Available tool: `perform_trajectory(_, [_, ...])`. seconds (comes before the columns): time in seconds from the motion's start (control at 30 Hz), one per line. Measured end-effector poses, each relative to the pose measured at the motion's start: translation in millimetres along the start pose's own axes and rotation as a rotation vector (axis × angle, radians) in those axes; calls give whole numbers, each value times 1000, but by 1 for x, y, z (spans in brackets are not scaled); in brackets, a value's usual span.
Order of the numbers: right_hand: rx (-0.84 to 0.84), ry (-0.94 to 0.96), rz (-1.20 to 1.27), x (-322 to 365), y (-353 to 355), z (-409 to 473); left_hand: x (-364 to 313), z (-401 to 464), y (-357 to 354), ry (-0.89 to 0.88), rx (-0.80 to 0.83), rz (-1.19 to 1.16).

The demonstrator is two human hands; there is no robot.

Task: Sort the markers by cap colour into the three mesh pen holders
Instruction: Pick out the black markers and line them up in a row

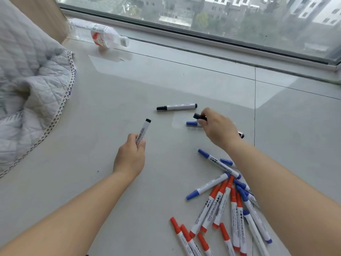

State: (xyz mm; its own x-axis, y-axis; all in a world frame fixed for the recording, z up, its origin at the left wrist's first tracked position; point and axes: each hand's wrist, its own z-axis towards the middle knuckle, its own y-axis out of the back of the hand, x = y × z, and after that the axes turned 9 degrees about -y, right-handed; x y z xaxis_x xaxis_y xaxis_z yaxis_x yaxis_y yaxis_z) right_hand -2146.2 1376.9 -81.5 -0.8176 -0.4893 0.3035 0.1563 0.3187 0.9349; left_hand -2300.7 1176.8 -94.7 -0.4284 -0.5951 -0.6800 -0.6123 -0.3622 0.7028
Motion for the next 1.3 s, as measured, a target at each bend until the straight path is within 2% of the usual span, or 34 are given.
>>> perform_trajectory(0.2, [-10,148,-225,74,-27,46,33,-3,32,-2,-24,36])
perform_trajectory(0.27, [3,151,-351,82,-35,53,44,-7,42,1,-37,52])
perform_trajectory(0.37, [-18,131,-406,89,-42,57,56,-13,54,14,-56,73])
perform_trajectory(0.47, [-95,214,-375,106,-44,46,65,-20,62,42,-78,72])
perform_trajectory(0.6, [-242,262,-123,131,-32,3,70,-42,71,62,-84,31])
perform_trajectory(0.67, [-218,158,98,138,-26,-31,70,-56,77,68,-74,-15])
perform_trajectory(0.73, [-121,9,304,145,-26,-74,73,-74,82,78,-59,-48])
perform_trajectory(0.83, [-7,-203,506,154,-35,-146,84,-103,91,106,-42,-70])
perform_trajectory(1.0, [169,-401,535,164,-64,-257,103,-150,107,96,39,-101])
perform_trajectory(1.13, [213,-557,604,173,-82,-309,121,-187,123,65,92,-83])
perform_trajectory(1.3, [207,-679,707,194,-102,-359,159,-224,137,131,119,-44])
